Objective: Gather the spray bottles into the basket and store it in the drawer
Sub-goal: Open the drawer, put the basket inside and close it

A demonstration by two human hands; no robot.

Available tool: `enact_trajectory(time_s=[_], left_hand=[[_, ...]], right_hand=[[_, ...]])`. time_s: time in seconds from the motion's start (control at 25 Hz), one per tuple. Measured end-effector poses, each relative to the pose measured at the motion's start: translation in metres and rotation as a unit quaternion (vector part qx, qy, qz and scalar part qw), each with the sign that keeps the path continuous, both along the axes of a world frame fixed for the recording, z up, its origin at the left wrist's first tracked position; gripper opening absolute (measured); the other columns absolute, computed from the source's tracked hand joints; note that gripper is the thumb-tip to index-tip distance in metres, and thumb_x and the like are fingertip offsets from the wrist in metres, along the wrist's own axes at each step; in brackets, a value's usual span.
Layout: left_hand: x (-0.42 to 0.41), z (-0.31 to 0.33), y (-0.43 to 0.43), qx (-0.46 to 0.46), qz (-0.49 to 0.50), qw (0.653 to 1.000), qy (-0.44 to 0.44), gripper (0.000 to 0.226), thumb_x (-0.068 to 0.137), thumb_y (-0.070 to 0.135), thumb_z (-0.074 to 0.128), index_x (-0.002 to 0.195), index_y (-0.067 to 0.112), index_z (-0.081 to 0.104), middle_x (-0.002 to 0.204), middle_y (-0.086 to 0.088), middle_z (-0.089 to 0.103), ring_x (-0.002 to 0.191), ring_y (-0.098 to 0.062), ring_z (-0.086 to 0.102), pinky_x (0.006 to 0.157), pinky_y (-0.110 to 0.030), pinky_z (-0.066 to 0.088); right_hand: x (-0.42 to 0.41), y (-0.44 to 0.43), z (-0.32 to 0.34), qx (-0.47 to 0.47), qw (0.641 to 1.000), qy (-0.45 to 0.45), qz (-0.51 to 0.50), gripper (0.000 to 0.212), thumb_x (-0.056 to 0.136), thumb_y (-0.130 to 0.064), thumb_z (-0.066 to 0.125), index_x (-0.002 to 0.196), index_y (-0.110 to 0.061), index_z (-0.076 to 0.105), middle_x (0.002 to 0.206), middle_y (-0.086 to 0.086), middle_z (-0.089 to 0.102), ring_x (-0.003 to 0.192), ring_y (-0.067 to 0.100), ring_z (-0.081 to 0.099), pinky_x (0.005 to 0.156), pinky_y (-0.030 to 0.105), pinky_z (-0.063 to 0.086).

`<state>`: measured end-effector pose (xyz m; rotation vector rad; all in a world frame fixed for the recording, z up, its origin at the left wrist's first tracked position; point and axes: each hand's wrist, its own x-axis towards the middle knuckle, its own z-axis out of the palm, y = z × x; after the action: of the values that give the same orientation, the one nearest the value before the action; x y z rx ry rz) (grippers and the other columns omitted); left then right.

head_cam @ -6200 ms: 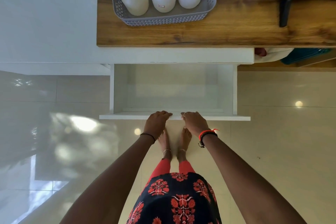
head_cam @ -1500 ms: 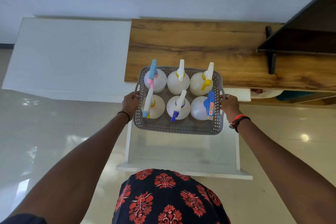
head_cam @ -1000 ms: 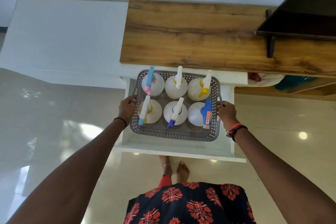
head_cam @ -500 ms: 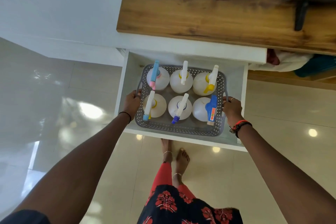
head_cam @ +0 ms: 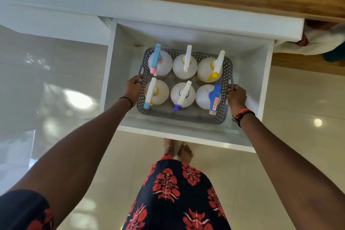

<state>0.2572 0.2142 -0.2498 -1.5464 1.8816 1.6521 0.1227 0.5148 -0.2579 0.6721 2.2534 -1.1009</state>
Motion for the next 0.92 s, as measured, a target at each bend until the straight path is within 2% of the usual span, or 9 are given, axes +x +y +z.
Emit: enact_trajectory(time_s=[0.16,0.36,0.48,0.64,0.8,0.92], left_hand=[[-0.006,-0.032,-0.004,0.010,0.019,1.000,-0.001,0.033,0.099,0.007,0.040,0.125,0.001,0.059,0.107,-0.010,0.061,0.099,-0.023,0.057,0.099,-0.047,0.048],[-0.009,-0.059,-0.010,0.008,0.034,0.999,-0.006,0.031,0.099,0.011,0.042,0.123,0.006,0.062,0.107,-0.011,0.063,0.097,-0.022,0.057,0.098,-0.044,0.049],[-0.011,-0.068,-0.013,0.010,0.040,0.999,0.000,0.032,0.099,0.012,0.043,0.124,0.006,0.061,0.120,-0.018,0.065,0.098,-0.020,0.058,0.095,-0.037,0.050],[-0.011,-0.080,-0.017,0.009,0.038,0.999,0.005,0.033,0.099,0.013,0.043,0.127,0.006,0.060,0.126,-0.019,0.062,0.101,-0.020,0.057,0.100,-0.039,0.048],[-0.011,-0.086,-0.021,0.010,0.033,0.999,0.012,0.033,0.099,0.012,0.042,0.127,0.006,0.059,0.126,-0.020,0.062,0.102,-0.020,0.057,0.102,-0.042,0.048],[-0.012,-0.085,-0.021,0.016,0.028,0.999,0.007,0.032,0.099,0.012,0.044,0.127,0.005,0.059,0.122,-0.016,0.065,0.104,-0.020,0.057,0.098,-0.037,0.050]], right_hand=[[-0.007,-0.005,-0.028,0.003,1.000,0.003,-0.004,0.028,0.092,-0.010,0.048,0.111,-0.003,0.068,0.113,0.019,0.068,0.093,0.022,0.059,0.094,0.039,0.052],[-0.010,-0.010,-0.054,-0.003,1.000,-0.003,-0.004,0.027,0.092,-0.009,0.048,0.111,-0.003,0.067,0.113,0.020,0.068,0.093,0.022,0.059,0.096,0.043,0.051],[-0.012,-0.013,-0.064,-0.013,1.000,-0.008,-0.009,0.026,0.093,-0.010,0.049,0.110,-0.004,0.068,0.113,0.020,0.068,0.095,0.024,0.061,0.096,0.041,0.052],[-0.011,-0.015,-0.073,-0.019,1.000,0.001,0.000,0.025,0.094,-0.012,0.049,0.110,-0.005,0.067,0.114,0.018,0.068,0.095,0.021,0.059,0.096,0.039,0.051],[-0.011,-0.017,-0.077,-0.019,1.000,0.013,0.004,0.026,0.095,-0.014,0.048,0.112,-0.006,0.066,0.115,0.016,0.068,0.096,0.019,0.059,0.096,0.037,0.051],[-0.012,-0.015,-0.076,-0.013,1.000,0.002,0.026,0.029,0.097,-0.014,0.046,0.116,-0.003,0.063,0.115,0.016,0.066,0.098,0.020,0.057,0.095,0.036,0.050]])
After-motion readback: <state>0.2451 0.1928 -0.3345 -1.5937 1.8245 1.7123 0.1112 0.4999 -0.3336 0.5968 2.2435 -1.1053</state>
